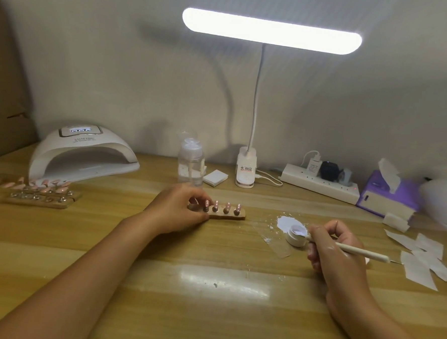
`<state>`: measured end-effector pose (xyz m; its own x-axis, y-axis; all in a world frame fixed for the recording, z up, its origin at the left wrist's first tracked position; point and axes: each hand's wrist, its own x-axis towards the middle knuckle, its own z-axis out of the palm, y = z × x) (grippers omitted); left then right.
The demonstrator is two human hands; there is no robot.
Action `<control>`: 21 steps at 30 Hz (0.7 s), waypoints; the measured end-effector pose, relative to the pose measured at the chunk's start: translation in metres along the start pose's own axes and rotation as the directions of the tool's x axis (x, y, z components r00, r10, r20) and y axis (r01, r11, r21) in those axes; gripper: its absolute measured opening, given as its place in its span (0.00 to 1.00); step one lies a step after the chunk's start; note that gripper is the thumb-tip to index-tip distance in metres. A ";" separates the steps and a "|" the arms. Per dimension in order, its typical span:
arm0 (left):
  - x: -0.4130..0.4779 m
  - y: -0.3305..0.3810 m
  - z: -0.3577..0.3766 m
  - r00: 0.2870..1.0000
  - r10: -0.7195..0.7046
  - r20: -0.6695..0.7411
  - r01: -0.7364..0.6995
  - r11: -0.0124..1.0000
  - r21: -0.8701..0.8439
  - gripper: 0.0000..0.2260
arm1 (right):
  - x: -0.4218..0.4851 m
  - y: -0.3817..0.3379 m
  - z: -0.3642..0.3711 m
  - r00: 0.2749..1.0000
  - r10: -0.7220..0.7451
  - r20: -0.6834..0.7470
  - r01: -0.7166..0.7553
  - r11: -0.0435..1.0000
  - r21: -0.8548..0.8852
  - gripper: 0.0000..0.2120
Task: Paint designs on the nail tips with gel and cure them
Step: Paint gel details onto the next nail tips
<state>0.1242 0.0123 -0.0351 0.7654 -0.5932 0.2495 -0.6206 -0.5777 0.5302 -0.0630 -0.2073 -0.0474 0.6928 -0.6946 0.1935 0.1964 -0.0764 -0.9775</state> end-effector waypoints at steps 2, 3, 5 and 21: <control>-0.002 0.004 0.002 0.994 0.084 -0.069 -0.078 0.994 0.080 0.09 | 0.001 0.001 -0.001 1.000 -0.003 -0.002 0.003 1.000 0.005 0.14; -0.003 0.005 0.003 0.988 0.120 -0.099 -0.110 0.989 0.103 0.08 | 0.001 0.001 -0.001 1.000 -0.006 -0.001 0.006 1.000 0.004 0.14; -0.005 0.006 0.005 0.977 0.163 -0.137 -0.146 0.981 0.124 0.07 | 0.001 0.002 -0.001 1.000 -0.010 -0.001 0.010 1.000 0.004 0.15; -0.005 0.001 0.010 0.990 0.094 -0.106 -0.097 0.995 -0.032 0.11 | -0.001 0.002 -0.001 1.000 -0.008 0.004 0.008 1.000 0.015 0.16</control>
<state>0.1187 0.0093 -0.0439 0.7178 -0.5816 0.3828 -0.6864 -0.4987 0.5293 -0.0640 -0.2075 -0.0498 0.6941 -0.6911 0.2015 0.2122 -0.0711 -0.9746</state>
